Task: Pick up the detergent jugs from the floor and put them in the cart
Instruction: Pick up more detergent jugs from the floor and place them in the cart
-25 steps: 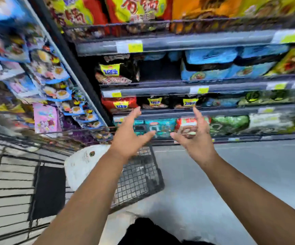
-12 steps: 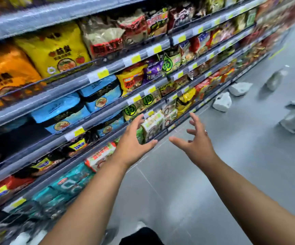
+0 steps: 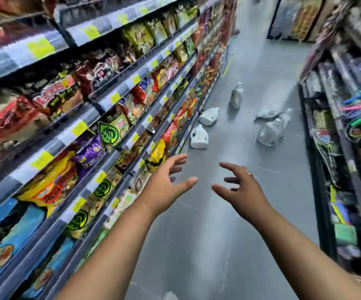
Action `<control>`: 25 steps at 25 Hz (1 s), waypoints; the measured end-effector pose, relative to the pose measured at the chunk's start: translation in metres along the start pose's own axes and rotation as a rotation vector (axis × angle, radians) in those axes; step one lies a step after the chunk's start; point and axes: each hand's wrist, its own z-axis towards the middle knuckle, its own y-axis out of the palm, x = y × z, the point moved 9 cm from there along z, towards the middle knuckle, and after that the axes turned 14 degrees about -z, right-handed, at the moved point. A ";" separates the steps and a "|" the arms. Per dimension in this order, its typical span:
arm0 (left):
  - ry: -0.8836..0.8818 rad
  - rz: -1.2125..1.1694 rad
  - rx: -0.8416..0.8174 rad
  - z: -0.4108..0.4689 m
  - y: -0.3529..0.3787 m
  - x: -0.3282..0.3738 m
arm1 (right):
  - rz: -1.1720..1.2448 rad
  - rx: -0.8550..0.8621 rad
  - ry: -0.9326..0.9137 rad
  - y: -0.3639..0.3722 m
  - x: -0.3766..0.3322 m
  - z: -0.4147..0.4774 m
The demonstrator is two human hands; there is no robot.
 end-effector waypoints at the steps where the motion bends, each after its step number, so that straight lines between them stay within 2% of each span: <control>1: 0.006 0.018 -0.036 0.024 0.002 0.004 | -0.022 0.023 0.007 -0.006 0.001 0.015; 4: 0.039 0.215 -0.125 0.086 0.010 0.011 | -0.098 0.045 0.057 -0.020 0.016 0.058; 7: 0.160 0.495 -0.240 0.148 0.024 0.016 | -0.249 0.059 0.042 -0.035 0.035 0.110; 9: 0.189 0.589 -0.272 0.196 0.031 0.012 | -0.355 0.036 0.022 -0.042 0.049 0.153; 14: 0.189 0.635 -0.253 0.327 0.053 0.000 | -0.467 -0.005 0.024 -0.067 0.092 0.273; 18: 0.133 0.616 -0.254 0.438 0.090 0.001 | -0.464 0.025 0.053 -0.112 0.123 0.382; 25: 0.128 0.564 -0.374 0.625 0.156 0.000 | -0.400 0.078 0.213 -0.162 0.193 0.527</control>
